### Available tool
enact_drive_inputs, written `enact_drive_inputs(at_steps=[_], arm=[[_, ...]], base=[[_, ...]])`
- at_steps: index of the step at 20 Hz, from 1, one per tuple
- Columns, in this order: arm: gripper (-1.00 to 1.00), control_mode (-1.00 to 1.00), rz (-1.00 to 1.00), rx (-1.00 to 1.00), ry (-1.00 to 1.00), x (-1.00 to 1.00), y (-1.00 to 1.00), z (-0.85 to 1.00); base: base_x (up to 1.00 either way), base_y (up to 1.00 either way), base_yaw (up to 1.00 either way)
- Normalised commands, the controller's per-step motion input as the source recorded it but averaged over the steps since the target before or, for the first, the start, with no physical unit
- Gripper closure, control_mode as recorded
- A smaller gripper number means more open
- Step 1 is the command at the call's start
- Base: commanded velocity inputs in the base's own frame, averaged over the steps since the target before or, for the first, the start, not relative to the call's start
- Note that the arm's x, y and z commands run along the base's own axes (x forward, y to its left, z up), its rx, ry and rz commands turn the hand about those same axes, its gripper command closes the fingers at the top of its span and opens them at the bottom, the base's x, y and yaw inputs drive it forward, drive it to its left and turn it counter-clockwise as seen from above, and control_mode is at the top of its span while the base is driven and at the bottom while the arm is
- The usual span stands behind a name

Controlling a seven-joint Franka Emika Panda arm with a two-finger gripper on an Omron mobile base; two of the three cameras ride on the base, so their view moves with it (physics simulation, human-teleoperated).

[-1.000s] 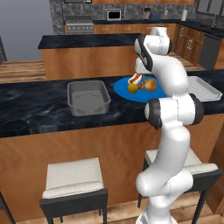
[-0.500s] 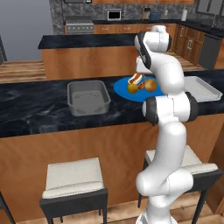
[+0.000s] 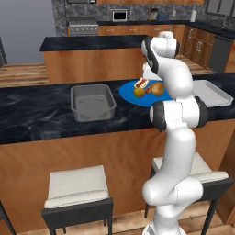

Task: Place one cooked food and one vegetable from the large plate to each tupperware container.

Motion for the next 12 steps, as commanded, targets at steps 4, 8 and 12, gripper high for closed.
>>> enact_drive_inputs(at_steps=[4, 8, 12], arm=[[-1.0, -1.0, 0.0, -0.03, -0.07, 0.17, 0.23, -0.01], [-1.0, -1.0, 0.0, -0.03, -0.01, 0.09, 0.13, -0.08], [-1.0, -1.0, -0.01, 0.0, 0.0, 0.0, -0.01, -0.34]], base=[[0.0, 0.0, 0.0], [0.0, 0.0, 0.0], [0.0, 0.0, 0.0]])
